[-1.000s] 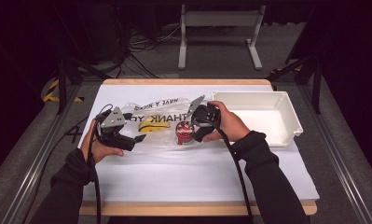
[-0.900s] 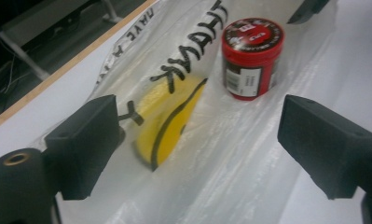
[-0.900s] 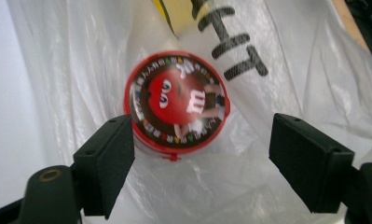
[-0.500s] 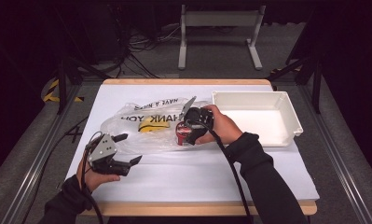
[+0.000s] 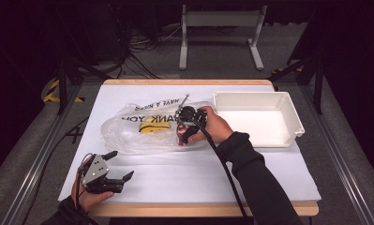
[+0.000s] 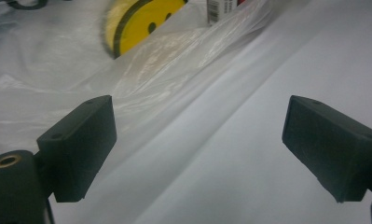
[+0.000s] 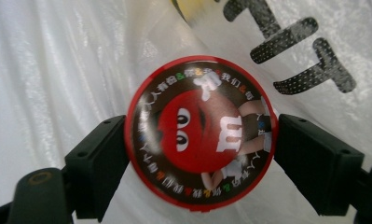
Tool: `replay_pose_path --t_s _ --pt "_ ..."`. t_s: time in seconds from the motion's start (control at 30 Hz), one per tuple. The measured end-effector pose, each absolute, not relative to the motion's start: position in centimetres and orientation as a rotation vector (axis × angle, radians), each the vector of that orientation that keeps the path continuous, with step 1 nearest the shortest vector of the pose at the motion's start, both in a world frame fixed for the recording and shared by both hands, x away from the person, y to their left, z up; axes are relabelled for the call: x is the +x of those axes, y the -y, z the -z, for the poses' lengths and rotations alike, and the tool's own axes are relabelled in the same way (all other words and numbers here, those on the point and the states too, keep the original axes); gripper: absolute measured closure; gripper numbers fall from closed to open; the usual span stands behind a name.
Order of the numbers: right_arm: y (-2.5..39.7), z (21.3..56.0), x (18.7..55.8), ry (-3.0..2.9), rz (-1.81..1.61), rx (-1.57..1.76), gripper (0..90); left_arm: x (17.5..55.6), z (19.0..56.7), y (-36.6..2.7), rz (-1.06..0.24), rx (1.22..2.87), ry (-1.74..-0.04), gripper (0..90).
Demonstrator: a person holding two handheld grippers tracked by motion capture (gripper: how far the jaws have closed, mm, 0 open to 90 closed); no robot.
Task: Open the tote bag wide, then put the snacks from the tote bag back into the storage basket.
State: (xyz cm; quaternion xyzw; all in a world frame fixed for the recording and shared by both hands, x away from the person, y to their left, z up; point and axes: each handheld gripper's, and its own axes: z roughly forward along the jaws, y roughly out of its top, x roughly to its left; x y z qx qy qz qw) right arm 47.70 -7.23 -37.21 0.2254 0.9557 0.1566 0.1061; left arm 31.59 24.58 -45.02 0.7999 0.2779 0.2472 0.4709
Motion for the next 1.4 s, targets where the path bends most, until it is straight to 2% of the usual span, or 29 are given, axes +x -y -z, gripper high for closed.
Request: replay_pose_path --t_s 0.23,0.53,1.4 --pt "7.2 38.0 48.4 -2.868 -0.464 0.730 22.0 32.9 45.4 -26.5 -0.584 1.912 -0.748 10.4" --pt "7.3 37.4 47.8 -2.842 -0.444 0.727 22.5 32.9 45.6 -25.9 -0.600 1.963 -0.737 10.5" --pt "7.7 33.4 45.4 -2.818 -0.448 0.606 22.5 33.0 45.6 -25.8 -0.576 1.986 -0.710 9.9"
